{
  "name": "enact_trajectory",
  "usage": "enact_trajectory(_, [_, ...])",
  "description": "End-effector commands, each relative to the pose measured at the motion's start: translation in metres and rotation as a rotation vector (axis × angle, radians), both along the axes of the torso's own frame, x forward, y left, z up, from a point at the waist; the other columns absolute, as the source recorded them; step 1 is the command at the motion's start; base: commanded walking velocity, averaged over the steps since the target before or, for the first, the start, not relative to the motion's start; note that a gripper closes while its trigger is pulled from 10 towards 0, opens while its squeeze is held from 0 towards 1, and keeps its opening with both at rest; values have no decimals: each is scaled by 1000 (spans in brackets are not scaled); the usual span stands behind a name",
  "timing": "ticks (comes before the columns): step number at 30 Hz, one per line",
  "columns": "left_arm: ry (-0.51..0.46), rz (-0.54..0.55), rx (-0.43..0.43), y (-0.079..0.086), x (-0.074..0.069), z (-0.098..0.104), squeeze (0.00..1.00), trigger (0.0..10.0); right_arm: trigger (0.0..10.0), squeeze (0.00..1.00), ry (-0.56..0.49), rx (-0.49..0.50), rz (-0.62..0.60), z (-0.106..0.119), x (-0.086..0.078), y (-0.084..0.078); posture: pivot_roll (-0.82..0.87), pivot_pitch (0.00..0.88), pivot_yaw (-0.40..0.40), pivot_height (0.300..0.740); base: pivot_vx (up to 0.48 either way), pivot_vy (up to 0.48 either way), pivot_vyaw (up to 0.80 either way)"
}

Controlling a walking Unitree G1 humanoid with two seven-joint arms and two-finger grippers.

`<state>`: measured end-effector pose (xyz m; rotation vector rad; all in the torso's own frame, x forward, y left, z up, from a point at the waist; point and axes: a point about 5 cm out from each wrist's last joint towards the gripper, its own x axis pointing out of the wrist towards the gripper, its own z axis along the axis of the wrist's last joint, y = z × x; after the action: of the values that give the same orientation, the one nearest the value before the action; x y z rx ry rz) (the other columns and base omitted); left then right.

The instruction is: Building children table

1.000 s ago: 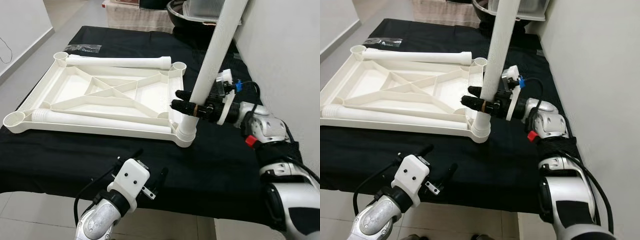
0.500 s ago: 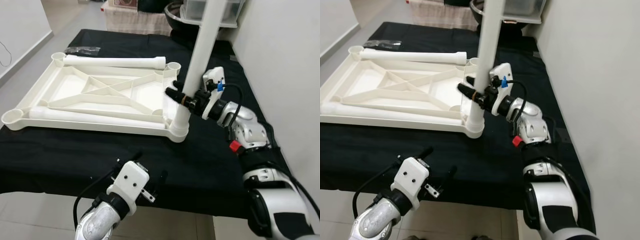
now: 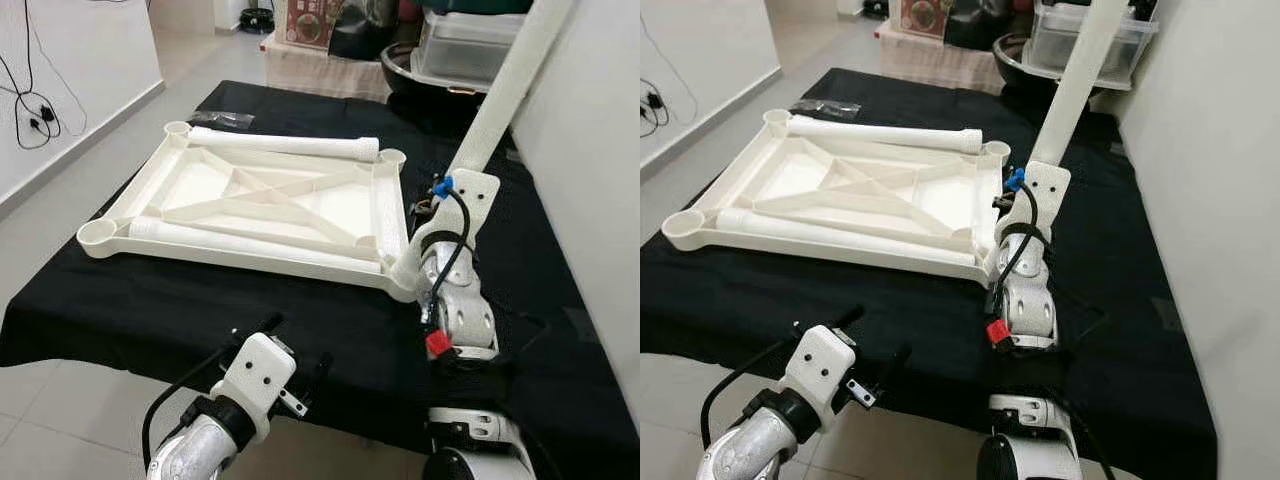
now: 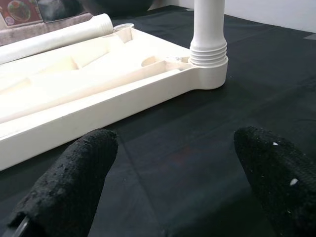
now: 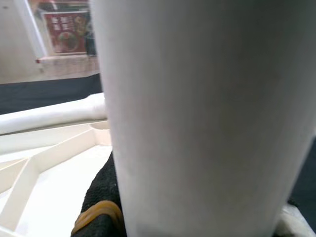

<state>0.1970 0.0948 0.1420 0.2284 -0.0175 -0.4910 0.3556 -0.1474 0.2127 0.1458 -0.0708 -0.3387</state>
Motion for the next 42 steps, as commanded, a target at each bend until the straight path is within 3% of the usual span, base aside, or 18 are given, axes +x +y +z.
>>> enact_trajectory(1, [14,-15,5,-2,-3,-4,0,10000,0,0,125,79,-11,-32,-5,8,126,80,-102,740,0,0,0])
enact_trajectory(2, [14,-14,4,-2,-4,-4,0,10000,10000,0,69,98,39,-25,-4,15,127,74,-103,740,0,0,0])
enact_trajectory(3, [13,-13,4,-2,-4,-5,0,10000,10000,0,31,111,72,-21,-3,19,125,69,-103,740,0,0,0])
enact_trajectory(4, [15,-13,3,-2,-5,-5,0,10000,10000,1000,-25,72,109,-14,-3,18,121,66,-102,740,0,0,0])
enact_trajectory(8, [18,-14,-1,-2,-5,-6,0,10000,10000,1000,-82,2,107,-6,-3,6,118,57,-102,740,0,0,0])
enact_trajectory(9, [19,-17,-1,-3,-5,-6,0,10000,10000,796,-106,-18,113,-2,-1,0,119,60,-104,740,0,0,0])
enact_trajectory(10, [19,-17,-1,-3,-5,-6,0,10000,10000,796,-106,-18,113,-2,-1,0,119,60,-104,740,0,0,0])
enact_trajectory(11, [20,-21,-3,-3,-5,-6,0,10000,10000,0,-160,-7,187,8,3,-7,119,68,-103,740,0,0,0])
enact_trajectory(13, [20,-21,-3,-3,-5,-6,0,10000,10000,0,-160,-7,187,8,3,-7,119,68,-103,740,0,0,0])
enact_trajectory(18, [21,-10,-9,-4,-3,-7,0,10000,10000,0,-216,78,673,5,8,-19,112,64,-102,740,0,0,0])
enact_trajectory(21, [21,-10,-9,-4,-3,-7,0,10000,10000,0,-216,78,673,5,8,-19,112,64,-102,740,0,0,0])
enact_trajectory(27, [23,-7,-10,-4,-2,-7,0,10000,10000,0,-148,55,929,-2,8,-18,120,68,-100,740,0,0,0])
enact_trajectory(29, [21,-5,-11,-4,-2,-7,0,10000,10000,0,-67,11,1328,-4,0,-5,128,73,-107,740,0,0,0])
enact_trajectory(31, [19,-4,-11,-4,-2,-6,0,10000,10000,0,-50,2,1473,-2,-5,0,130,75,-107,740,0,0,0])
enact_trajectory(35, [25,1,-13,-3,-2,-6,0,10000,10000,0,-81,-126,1611,12,2,15,139,82,-115,740,0,0,0])
enact_trajectory(40, [30,-2,-15,-3,-3,-6,0,10000,10000,0,-95,-130,1652,20,5,21,135,87,-116,740,0,0,0])
enact_trajectory(41, [31,-4,-15,-3,-3,-6,0,10000,0,0,-99,-126,1640,22,7,22,135,89,-118,740,0,0,0])
enact_trajectory(42, [31,-5,-15,-3,-3,-6,0,10000,0,0,-111,-129,1629,23,9,22,135,91,-118,740,0,0,0])
